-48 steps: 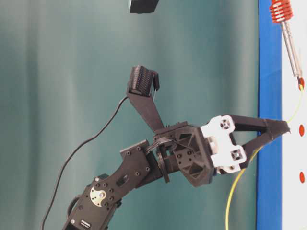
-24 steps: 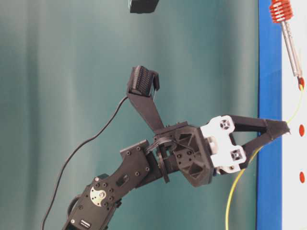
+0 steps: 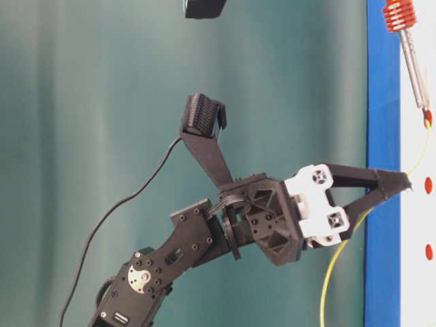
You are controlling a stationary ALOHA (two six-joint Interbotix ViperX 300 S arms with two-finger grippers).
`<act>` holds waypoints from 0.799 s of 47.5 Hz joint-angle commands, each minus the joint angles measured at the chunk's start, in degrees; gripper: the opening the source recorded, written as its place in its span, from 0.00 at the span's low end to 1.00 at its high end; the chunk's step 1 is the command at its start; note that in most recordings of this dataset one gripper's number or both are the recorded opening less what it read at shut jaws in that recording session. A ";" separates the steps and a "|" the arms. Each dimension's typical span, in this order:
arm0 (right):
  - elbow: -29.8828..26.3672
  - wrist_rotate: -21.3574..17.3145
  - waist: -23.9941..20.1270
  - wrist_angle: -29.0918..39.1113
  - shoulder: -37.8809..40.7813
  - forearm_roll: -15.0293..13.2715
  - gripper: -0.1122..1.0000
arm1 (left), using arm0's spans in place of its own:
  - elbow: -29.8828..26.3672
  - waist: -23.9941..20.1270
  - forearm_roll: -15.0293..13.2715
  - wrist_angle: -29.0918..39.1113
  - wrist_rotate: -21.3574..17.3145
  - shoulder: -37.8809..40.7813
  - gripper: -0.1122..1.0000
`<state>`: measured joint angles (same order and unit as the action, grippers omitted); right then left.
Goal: Touch the tip of the soldering iron to the tip of the solder at the mark.
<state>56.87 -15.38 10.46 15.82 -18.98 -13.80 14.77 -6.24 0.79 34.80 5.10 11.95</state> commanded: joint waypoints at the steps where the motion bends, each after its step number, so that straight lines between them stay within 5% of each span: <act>1: -0.44 -0.09 -0.09 -0.26 -0.35 0.09 0.17 | -1.41 -0.18 0.09 -0.18 0.09 -0.79 0.13; 21: -0.44 -0.09 -0.09 -0.44 -0.35 0.09 0.17 | -1.49 -0.26 0.09 -0.18 -0.18 -1.41 0.13; 38: -0.44 -0.09 -0.09 -0.44 -0.35 0.09 0.17 | 3.52 -0.09 0.09 -0.18 0.09 -9.93 0.13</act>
<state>56.95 -15.38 10.46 15.82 -18.98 -13.80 17.75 -6.42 0.79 34.80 5.01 5.63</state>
